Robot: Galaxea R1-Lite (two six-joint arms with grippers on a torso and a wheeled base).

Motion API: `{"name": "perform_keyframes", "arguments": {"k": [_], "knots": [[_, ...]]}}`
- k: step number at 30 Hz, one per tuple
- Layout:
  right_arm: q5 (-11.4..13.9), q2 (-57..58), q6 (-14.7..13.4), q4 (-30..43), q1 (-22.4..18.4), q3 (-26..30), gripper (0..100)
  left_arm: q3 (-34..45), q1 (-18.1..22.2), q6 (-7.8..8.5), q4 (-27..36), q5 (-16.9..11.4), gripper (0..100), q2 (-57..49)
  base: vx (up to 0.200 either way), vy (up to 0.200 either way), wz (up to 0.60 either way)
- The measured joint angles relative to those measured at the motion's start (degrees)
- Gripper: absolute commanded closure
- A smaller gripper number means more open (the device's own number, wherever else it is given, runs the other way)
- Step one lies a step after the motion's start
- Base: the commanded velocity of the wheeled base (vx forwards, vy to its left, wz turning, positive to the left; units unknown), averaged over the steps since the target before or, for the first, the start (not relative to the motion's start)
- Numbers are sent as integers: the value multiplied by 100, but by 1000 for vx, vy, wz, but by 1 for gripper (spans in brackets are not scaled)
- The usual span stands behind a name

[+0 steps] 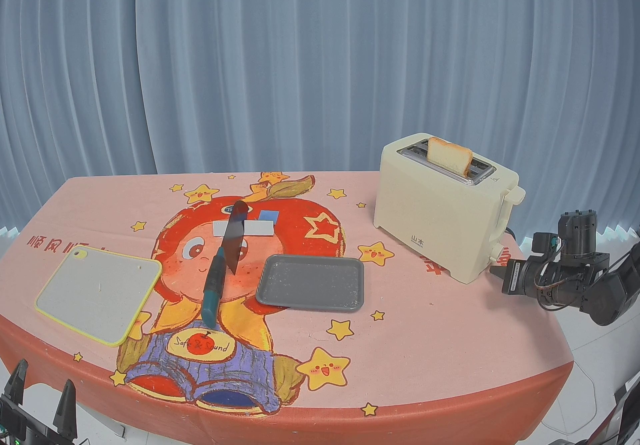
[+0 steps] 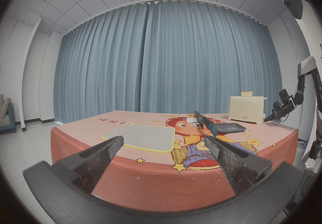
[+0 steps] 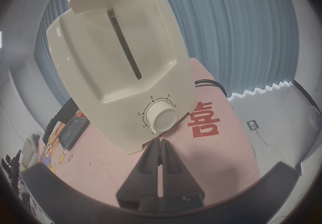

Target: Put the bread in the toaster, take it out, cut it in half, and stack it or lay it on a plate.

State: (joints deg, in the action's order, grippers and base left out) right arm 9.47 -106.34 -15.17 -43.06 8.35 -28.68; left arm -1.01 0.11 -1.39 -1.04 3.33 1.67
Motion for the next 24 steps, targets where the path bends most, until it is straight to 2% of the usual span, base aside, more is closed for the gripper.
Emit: {"name": "perform_keyframes", "arguments": {"k": [24], "knots": [[-80,41,-2,-5,16,-59,100,0,2,0,0,-2,0,0,0,0,0]]}}
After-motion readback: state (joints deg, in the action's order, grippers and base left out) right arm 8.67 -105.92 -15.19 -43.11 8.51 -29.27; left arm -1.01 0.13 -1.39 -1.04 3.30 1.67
